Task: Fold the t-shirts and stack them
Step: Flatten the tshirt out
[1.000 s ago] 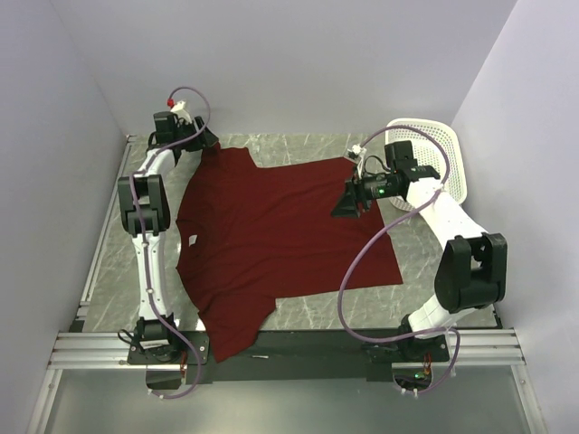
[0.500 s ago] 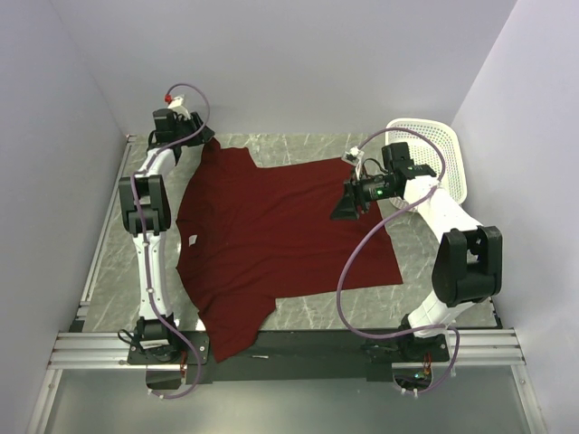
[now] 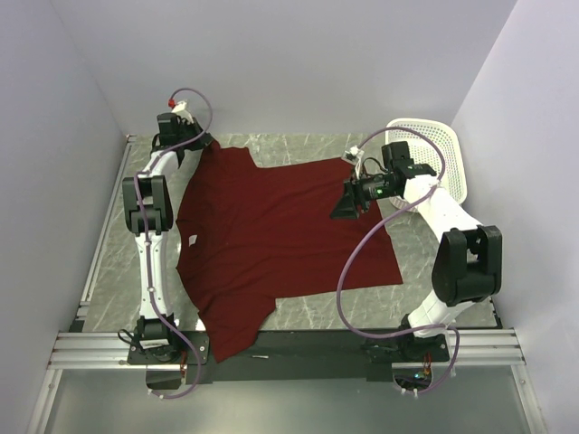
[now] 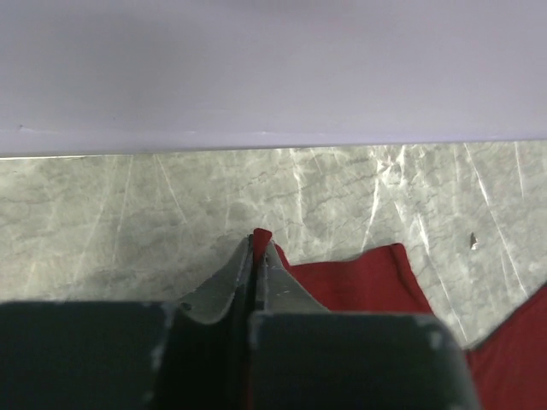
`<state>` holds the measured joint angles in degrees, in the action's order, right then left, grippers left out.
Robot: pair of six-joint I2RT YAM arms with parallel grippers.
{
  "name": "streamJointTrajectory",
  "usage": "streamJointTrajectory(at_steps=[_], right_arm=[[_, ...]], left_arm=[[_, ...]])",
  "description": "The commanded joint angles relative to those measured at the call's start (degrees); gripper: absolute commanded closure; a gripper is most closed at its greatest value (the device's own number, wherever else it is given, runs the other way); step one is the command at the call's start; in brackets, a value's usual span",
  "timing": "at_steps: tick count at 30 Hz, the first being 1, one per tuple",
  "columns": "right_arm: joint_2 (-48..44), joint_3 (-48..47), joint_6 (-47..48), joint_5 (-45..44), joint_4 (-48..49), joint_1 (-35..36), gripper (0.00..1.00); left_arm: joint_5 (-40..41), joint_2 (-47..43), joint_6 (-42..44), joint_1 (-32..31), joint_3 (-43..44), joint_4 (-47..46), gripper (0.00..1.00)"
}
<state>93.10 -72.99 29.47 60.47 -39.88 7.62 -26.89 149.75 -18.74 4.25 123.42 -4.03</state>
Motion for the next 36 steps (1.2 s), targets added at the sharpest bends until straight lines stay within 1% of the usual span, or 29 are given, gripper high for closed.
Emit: streamJointTrajectory(at_steps=[1, 2, 4, 5, 6, 7, 8, 9, 10, 11, 12, 13, 14, 15, 17, 19, 21, 23, 28, 36], right_arm=[[0.9, -2.2, -1.2, -5.2, 1.2, -0.3, 0.34], [1.0, -1.9, -6.3, -9.4, 5.4, -0.3, 0.34], [3.1, -3.0, -11.9, -18.8, 8.9, -0.2, 0.34], [5.0, -7.4, -15.0, -27.4, 8.7, -0.2, 0.34], [7.3, -10.7, -16.2, -30.9, 7.5, -0.2, 0.34], [13.2, -14.6, -17.7, -34.9, 5.9, -0.1, 0.37], [16.6, -23.6, -18.8, -39.4, 1.8, -0.2, 0.38], [19.9, -28.0, -19.0, -41.0, 0.1, -0.3, 0.39], [25.9, -32.3, -19.5, -42.6, -1.1, -0.3, 0.39], [28.8, -40.2, -20.9, -44.1, -2.9, -0.2, 0.39], [31.6, -44.4, -21.7, -46.0, -4.0, -0.1, 0.39], [36.9, -48.6, -22.4, -47.6, -4.8, 0.2, 0.39], [39.6, -56.6, -23.9, -50.0, -6.3, 0.6, 0.39], [44.3, -60.4, -24.6, -54.1, -7.1, 1.3, 0.39], [47.9, -67.2, -26.6, -58.7, -7.4, 1.7, 0.40], [49.4, -66.9, -27.1, -61.9, -5.6, 1.9, 0.41], [48.7, -63.0, -27.2, -65.1, -1.3, 1.8, 0.43], [48.8, -61.4, -26.3, -66.3, 1.0, 1.7, 0.43], [53.3, -67.6, -26.2, -66.5, -0.9, 1.3, 0.44], [56.7, -69.0, -28.9, -65.4, -0.8, 0.7, 0.49]], left_arm=[[-0.4, -0.8, -1.0, -0.3, 3.1, -3.2, 0.99], [-0.6, -1.8, -1.2, -0.4, 2.9, -3.6, 1.00], [-1.1, -3.6, -0.8, -0.6, 1.0, -5.0, 1.00], [-1.3, -5.7, -0.6, -0.7, 0.2, -5.3, 0.99], [-1.5, -6.8, -0.4, -0.7, -0.9, -5.8, 0.99], [-2.2, -8.1, -0.4, -0.7, -3.5, -7.0, 0.99], [-2.3, -10.4, -0.2, -0.8, -4.8, -7.7, 1.00], [-2.5, -11.6, 0.0, -0.8, -6.2, -8.1, 1.00], [-3.1, -12.5, 0.1, -0.7, -8.9, -9.1, 0.99], [-3.2, -14.1, 0.2, -0.8, -9.8, -9.2, 0.99], [-3.3, -14.7, 0.5, -0.8, -10.6, -9.2, 0.99], [-3.9, -15.3, 0.2, -0.8, -12.0, -9.4, 0.99], [-4.0, -16.1, 0.1, -0.8, -12.7, -9.9, 0.99], [-3.9, -16.4, 0.1, -0.8, -13.1, -10.2, 0.99], [-4.3, -17.0, -0.3, -0.7, -14.1, -10.6, 0.99], [-4.5, -17.1, -0.7, -0.7, -14.4, -10.9, 0.99], [-4.8, -17.1, -1.4, -0.6, -14.7, -11.3, 0.99], [-5.3, -17.0, -1.8, -0.6, -15.0, -12.0, 0.99], [-5.8, -15.8, -2.6, -0.5, -14.2, -12.1, 0.99], [-6.6, -15.0, -3.9, 0.0, -13.9, -12.7, 0.99]])
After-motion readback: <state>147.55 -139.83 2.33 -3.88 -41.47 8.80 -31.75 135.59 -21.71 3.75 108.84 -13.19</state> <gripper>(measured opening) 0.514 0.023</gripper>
